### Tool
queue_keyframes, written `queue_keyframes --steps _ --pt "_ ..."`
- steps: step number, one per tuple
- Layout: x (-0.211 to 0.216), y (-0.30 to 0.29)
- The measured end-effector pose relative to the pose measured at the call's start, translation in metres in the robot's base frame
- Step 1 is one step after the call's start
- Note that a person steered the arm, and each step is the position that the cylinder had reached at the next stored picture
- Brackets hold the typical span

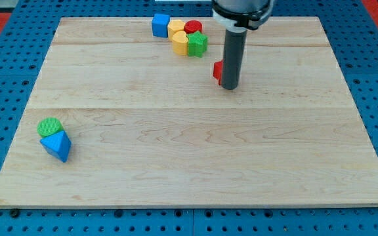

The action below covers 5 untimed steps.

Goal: Move the red star towards the top center of the board

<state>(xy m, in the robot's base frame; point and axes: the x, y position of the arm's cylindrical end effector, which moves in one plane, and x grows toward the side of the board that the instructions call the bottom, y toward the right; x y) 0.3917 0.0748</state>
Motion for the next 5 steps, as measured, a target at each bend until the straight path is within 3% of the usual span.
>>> queue_keyframes --steps 5 --pt "-0.11 -0.034"
